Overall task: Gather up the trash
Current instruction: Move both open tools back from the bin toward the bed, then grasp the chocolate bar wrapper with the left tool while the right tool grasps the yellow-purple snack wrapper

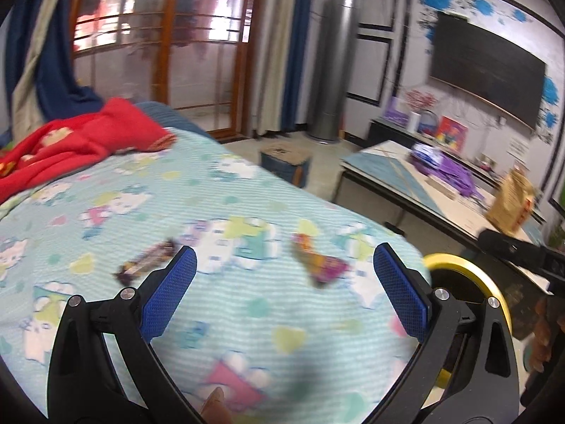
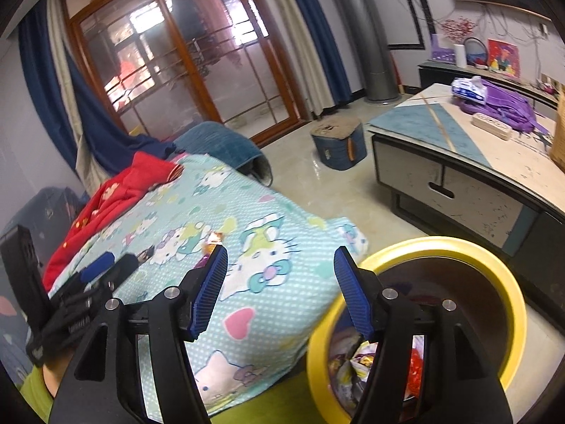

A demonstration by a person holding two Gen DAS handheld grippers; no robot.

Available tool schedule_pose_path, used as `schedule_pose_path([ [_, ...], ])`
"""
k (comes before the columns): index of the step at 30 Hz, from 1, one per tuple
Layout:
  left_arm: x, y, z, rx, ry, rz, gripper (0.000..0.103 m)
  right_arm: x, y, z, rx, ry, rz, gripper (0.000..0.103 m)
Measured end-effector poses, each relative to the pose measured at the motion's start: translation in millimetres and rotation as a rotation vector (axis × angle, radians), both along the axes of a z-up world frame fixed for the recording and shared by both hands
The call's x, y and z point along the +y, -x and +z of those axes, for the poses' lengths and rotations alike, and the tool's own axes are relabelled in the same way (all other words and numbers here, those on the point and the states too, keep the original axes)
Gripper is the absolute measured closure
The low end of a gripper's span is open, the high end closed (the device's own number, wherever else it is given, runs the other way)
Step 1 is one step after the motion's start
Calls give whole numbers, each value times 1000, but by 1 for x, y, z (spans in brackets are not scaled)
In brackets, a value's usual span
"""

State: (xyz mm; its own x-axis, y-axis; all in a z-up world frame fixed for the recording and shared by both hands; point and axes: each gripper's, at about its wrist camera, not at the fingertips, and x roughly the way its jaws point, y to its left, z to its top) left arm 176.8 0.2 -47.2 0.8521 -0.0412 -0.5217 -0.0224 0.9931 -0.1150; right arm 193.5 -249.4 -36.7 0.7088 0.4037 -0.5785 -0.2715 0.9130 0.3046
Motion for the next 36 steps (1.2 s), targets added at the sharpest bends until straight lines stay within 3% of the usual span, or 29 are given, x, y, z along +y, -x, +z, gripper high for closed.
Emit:
schedule_pose_path([
  [11,64,-4,-7,65,26,106,11,72,-22,-8,-1,58,121,43],
  [22,120,-18,-25,141,115,139,11,127,-62,-42,98,131,188,43],
  [26,132,-25,-35,172,166,134,21,133,-76,-55,141,147,183,43],
  [31,135,-35,-43,195,178,125,31,136,-83,-71,194,141,188,56],
  [34,134,-42,-47,215,178,113,39,138,-79,-75,176,171,190,71],
  [36,132,-45,-50,231,175,101,41,138,-74,-75,170,176,202,73],
])
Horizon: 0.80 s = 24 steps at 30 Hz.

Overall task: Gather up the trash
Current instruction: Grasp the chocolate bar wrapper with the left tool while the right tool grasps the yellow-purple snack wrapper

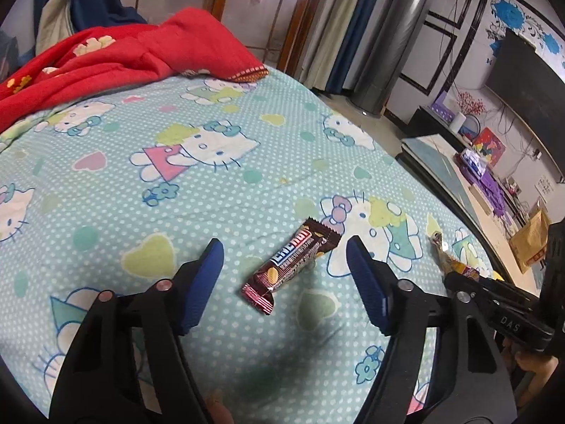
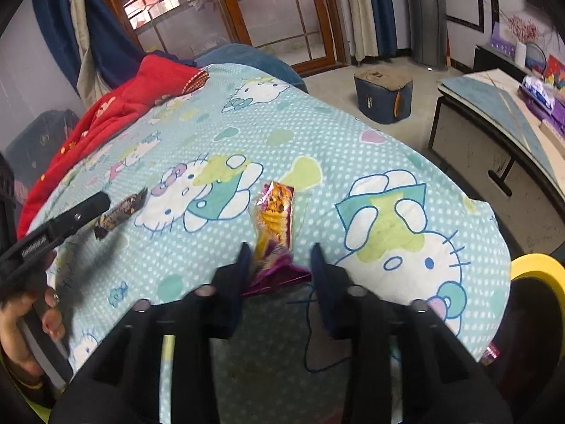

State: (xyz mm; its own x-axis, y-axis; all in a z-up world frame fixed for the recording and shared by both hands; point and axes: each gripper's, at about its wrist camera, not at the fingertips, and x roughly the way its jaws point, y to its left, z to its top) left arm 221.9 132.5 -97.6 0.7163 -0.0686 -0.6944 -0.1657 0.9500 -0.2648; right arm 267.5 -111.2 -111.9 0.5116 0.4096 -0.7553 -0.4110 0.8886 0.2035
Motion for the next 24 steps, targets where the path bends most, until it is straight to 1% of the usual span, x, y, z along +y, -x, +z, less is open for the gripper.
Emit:
schedule_pose_path([
  [1,-1,-2,-3,13,0,-9,41,0,3,0,-5,4,7,73],
  [6,-8,-7,-9,51,-16,-43,52,2,19,0,-21,8,34,73],
  [11,-14,-8,-12,71,-42,-60,53,-2,33,0,-13,-22,39,73],
  [14,-17,-7,-12,82,-67,-54,65,-5,40,0,-2,-42,42,73],
  [16,-18,-7,-13,88,-80,-50,70,-6,44,1,6,-53,45,73],
  [19,-19,-6,-13,94,-96,-52,81,-10,49,2,22,-78,44,73],
  [20,-19,-5,-12,95,-99,-56,88,-11,50,3,25,-85,45,73],
  [22,-23,-2,-12,94,-102,-73,93,-12,54,6,27,-92,49,74],
  [24,-28,2,-10,84,-102,-95,93,-14,58,8,26,-101,52,74],
])
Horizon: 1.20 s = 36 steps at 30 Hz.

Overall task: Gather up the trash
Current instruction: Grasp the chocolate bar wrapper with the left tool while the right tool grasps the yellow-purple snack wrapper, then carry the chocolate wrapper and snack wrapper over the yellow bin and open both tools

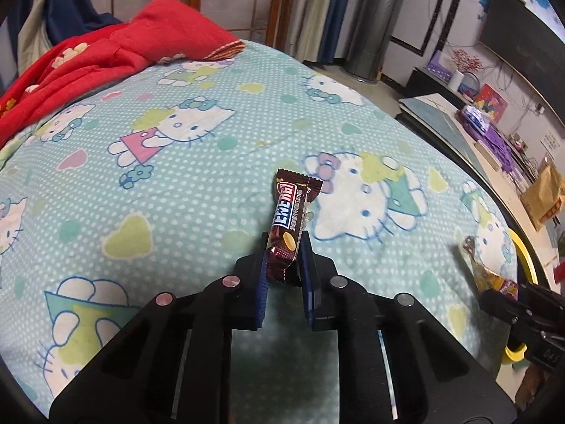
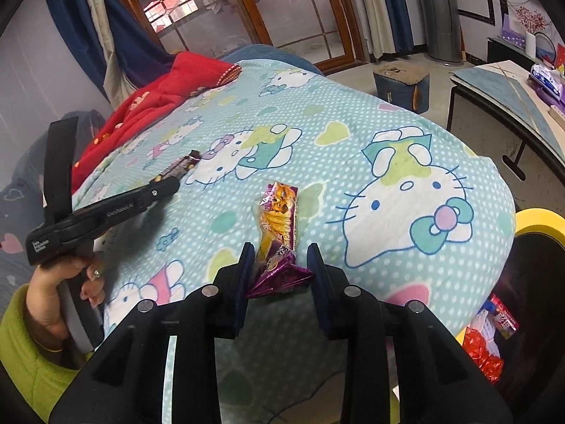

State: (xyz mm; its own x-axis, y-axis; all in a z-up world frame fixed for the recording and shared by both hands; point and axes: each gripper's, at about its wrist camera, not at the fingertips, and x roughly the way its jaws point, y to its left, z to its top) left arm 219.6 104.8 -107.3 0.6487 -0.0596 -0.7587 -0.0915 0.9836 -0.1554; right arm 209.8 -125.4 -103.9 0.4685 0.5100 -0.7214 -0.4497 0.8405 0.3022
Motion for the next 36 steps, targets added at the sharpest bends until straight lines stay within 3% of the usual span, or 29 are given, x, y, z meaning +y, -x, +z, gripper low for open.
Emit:
schedule_pose_path([
  [5,-18,12,9,-37,3,-50,94,-8,5,6,-2,-19,-8,74],
  [9,-29,21,15,-58,77,-80,94,-21,9,16,-19,-27,-23,74],
  [18,-70,34,31,-99,117,-171,94,-63,15,27,-53,-18,-91,74],
  [36,-134,54,55,-167,106,-317,94,-128,29,54,-157,-14,-224,74],
])
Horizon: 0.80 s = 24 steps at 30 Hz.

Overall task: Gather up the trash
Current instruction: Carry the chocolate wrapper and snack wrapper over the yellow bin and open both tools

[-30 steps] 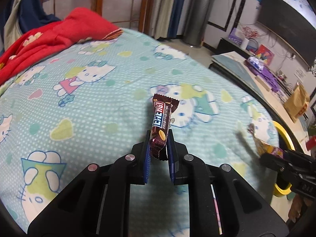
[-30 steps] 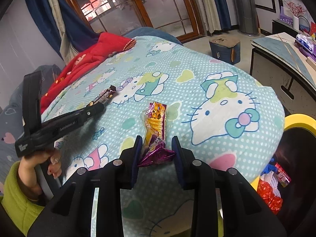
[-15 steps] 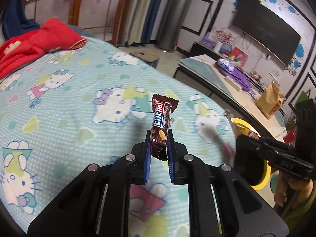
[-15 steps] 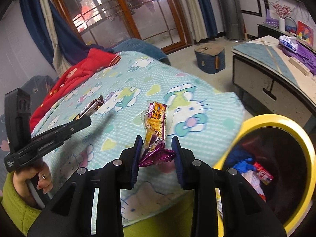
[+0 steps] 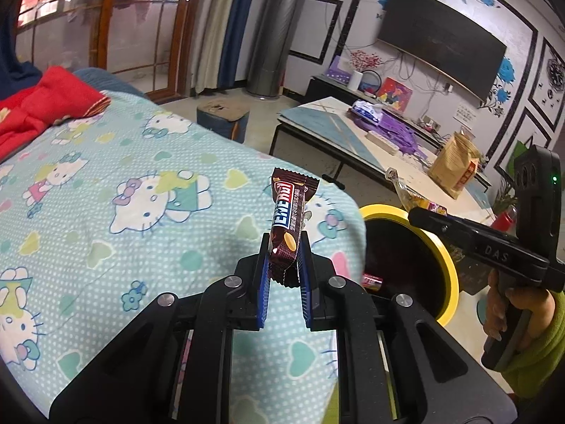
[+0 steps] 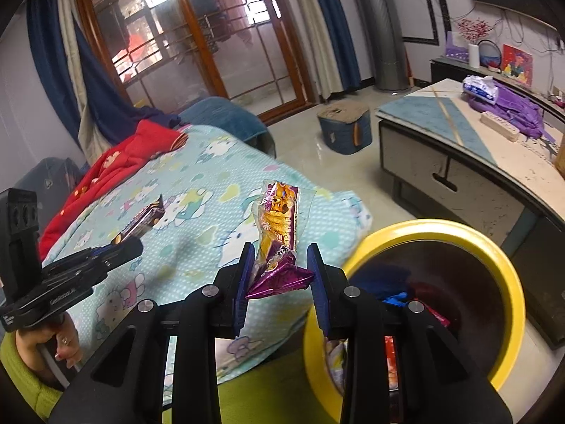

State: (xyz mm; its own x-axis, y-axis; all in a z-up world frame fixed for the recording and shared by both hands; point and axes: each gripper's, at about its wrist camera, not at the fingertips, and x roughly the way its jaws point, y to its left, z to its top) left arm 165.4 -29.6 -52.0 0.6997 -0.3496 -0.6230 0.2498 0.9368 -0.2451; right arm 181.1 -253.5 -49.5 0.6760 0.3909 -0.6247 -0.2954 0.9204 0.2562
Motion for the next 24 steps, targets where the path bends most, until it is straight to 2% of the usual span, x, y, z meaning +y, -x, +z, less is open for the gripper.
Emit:
schedule_pose_path([
  [8,-24,8,10,-48,-19,-56,94,-28,10,8,-36,-1,-51,74],
  [24,-82,16,13,-84,-43,-172,94,-82,25,11,-74,18,-174,74],
])
